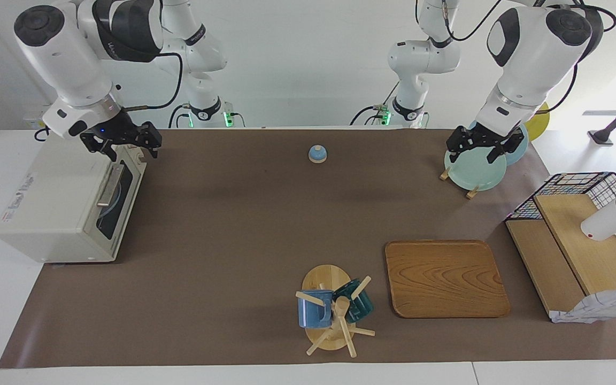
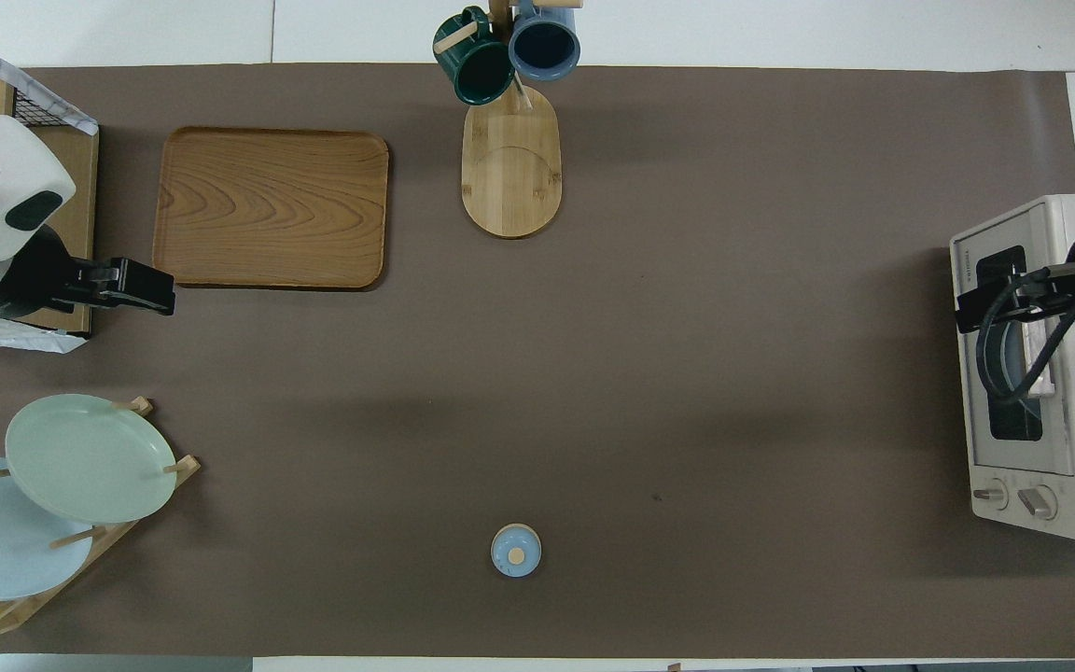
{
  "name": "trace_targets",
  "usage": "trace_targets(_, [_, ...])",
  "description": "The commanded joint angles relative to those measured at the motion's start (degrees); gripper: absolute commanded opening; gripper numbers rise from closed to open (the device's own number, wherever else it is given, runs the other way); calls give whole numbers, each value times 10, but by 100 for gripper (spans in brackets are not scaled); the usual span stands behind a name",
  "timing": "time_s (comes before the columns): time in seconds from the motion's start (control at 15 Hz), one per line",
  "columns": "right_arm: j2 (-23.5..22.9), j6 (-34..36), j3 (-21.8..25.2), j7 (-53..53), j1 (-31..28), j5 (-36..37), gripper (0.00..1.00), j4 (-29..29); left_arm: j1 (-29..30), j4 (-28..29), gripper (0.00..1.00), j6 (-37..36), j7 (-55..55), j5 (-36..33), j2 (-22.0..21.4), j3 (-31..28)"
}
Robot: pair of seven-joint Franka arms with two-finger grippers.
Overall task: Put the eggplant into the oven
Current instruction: 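Push the oven door up closed with the right gripper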
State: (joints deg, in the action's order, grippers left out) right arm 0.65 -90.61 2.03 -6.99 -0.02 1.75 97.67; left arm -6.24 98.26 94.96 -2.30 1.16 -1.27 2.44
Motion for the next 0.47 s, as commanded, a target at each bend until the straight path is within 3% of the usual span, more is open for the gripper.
trace_targets(0.0, [10,-8,-4,9,-7,12,100,11,4,-4,100,-9,2,6,-4,0])
trace_targets(0.4, [9,-10,-3,8,-20,2,100,10,4,-4,100,-9,2,6,-4,1])
